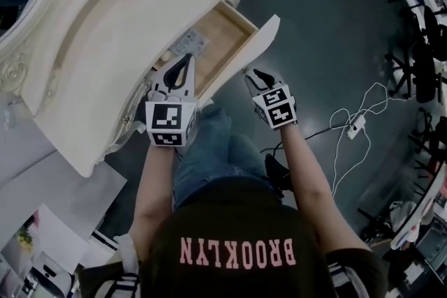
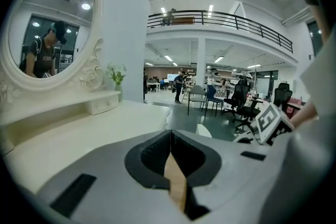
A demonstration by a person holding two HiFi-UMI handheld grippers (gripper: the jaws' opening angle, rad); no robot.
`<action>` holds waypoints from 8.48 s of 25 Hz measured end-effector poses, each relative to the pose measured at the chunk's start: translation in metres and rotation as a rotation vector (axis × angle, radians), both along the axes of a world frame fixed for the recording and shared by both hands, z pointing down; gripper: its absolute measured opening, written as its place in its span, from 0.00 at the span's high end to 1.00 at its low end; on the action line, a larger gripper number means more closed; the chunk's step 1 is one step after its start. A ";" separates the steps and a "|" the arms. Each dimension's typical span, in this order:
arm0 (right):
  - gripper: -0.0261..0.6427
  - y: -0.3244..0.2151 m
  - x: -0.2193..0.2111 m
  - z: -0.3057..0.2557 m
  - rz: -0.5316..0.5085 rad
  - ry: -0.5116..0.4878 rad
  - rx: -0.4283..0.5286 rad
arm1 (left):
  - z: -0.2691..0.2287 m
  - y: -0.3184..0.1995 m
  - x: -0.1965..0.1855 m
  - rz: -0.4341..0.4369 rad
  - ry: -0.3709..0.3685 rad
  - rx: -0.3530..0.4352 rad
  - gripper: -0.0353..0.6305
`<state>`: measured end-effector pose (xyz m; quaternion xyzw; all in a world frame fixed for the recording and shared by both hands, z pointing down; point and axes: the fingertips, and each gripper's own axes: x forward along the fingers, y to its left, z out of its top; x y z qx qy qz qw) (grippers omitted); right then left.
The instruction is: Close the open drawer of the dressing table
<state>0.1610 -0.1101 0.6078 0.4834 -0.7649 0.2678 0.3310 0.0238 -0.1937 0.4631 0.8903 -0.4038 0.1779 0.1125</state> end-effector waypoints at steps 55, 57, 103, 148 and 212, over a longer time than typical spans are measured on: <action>0.83 -0.059 -0.041 0.062 -0.194 0.105 -0.127 | 0.008 -0.023 -0.073 -0.233 -0.008 -0.009 0.94; 0.83 -0.064 -0.044 0.062 -0.195 0.104 -0.123 | 0.007 -0.025 -0.078 -0.240 -0.007 -0.005 0.94; 0.85 -0.159 -0.105 0.063 -0.259 0.152 -0.104 | 0.004 -0.067 -0.155 -0.357 -0.027 0.022 0.94; 0.96 -0.143 -0.099 -0.018 -0.134 0.021 0.067 | -0.041 -0.001 -0.133 -0.388 -0.015 0.094 0.94; 0.97 -0.046 -0.018 -0.400 -0.082 -0.138 0.963 | -0.257 0.028 -0.067 -0.315 0.142 0.505 0.94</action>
